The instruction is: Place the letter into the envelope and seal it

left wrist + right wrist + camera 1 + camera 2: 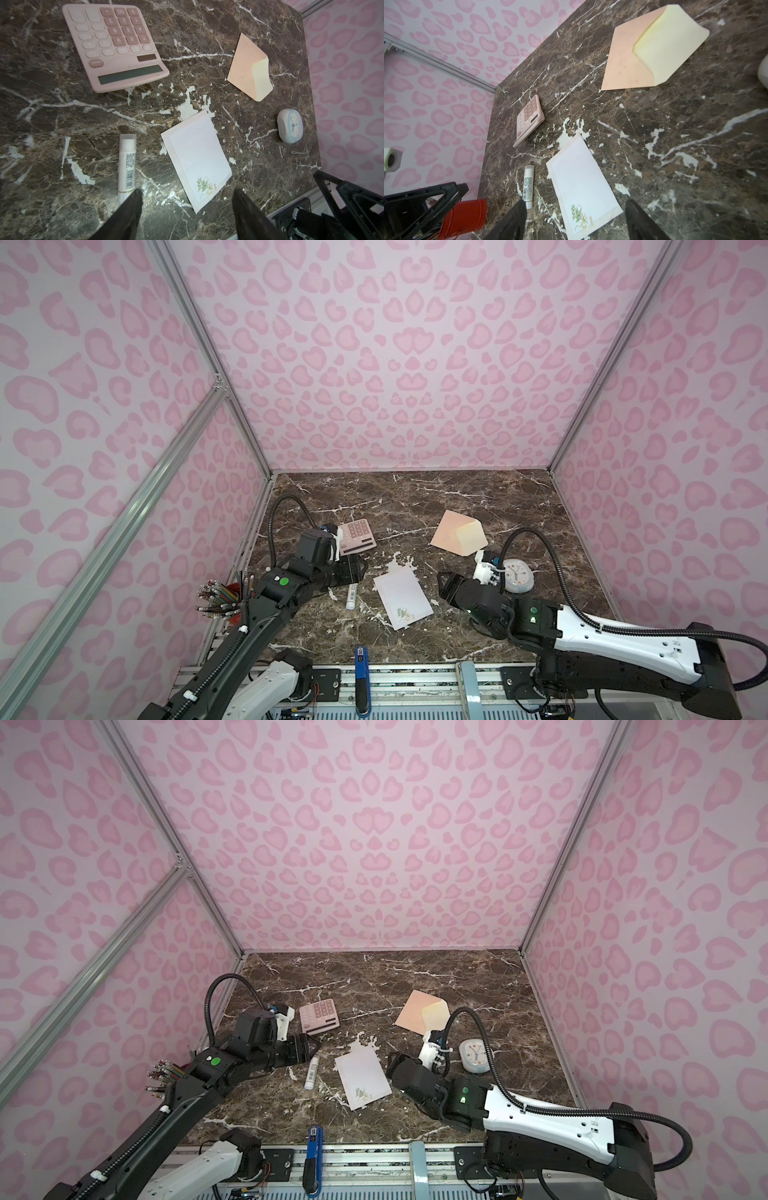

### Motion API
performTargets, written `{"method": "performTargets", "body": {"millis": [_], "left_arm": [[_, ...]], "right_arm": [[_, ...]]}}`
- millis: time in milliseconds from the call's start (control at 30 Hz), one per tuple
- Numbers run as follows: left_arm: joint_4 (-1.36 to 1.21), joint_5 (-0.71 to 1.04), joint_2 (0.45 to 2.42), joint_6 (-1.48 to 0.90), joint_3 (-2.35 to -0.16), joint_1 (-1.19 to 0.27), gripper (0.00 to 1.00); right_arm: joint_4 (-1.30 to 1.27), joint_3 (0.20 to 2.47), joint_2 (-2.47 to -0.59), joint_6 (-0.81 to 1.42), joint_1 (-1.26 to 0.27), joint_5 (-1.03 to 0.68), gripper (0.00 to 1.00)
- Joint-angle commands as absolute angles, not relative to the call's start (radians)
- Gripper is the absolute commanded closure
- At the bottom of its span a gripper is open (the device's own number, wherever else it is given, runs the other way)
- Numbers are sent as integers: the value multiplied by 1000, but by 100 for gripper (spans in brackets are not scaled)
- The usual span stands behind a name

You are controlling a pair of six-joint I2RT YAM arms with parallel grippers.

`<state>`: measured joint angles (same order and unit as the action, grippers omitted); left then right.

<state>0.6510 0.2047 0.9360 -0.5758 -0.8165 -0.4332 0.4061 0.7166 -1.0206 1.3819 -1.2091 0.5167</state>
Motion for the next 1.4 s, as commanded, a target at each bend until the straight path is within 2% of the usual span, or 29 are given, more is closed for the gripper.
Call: {"method": "performTargets", "body": {"millis": [0,433,767,1367], "left_arm": [[590,195,959,-623,-793,-472,28],[463,236,1103,-653,-755,-508,26],[435,259,1195,-625,-760,-508,21],[268,342,1272,-652,-681,-508,23]], "right_arm": [[362,701,-1055,1487,-1238,558,23],[215,665,-1216,1560,-1263,475,24],[110,659,-1356,1721,-1295,413,24],[-54,606,-1493,1963,-1333,311,28]]}}
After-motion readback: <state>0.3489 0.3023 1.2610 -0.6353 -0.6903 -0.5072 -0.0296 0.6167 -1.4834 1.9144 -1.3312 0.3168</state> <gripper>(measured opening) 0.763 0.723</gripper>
